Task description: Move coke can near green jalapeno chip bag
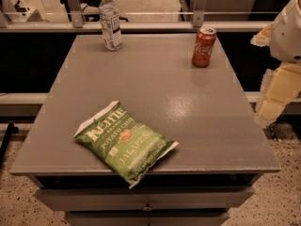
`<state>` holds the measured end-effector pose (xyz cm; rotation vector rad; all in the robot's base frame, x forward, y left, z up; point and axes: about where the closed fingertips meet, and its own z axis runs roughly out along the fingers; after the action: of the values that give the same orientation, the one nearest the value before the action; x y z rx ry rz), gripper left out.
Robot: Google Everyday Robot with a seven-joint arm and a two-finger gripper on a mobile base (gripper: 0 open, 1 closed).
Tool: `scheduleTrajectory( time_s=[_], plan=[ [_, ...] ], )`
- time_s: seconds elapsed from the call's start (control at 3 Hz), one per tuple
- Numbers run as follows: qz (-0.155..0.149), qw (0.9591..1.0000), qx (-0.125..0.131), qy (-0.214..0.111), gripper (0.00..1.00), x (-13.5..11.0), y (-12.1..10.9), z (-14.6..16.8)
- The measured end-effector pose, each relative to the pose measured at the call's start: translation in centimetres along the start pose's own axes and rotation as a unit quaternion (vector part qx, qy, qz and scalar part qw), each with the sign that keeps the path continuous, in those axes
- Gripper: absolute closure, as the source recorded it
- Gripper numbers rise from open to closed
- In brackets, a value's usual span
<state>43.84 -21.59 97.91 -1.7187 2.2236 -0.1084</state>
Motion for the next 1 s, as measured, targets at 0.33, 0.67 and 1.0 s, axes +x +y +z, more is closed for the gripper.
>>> scheduleTrajectory(
  time_s=[0.33,0.67,1.0],
  plan=[
    [0.000,1.0000,0.000,0.000,0.00,0.0,0.0,0.0],
    [0.006,0.9996,0.017,-0.022,0.00,0.0,-1.0,0.7],
    [0.034,0.9919,0.064,-0.104,0.00,0.0,-7.2,3.7]
  ],
)
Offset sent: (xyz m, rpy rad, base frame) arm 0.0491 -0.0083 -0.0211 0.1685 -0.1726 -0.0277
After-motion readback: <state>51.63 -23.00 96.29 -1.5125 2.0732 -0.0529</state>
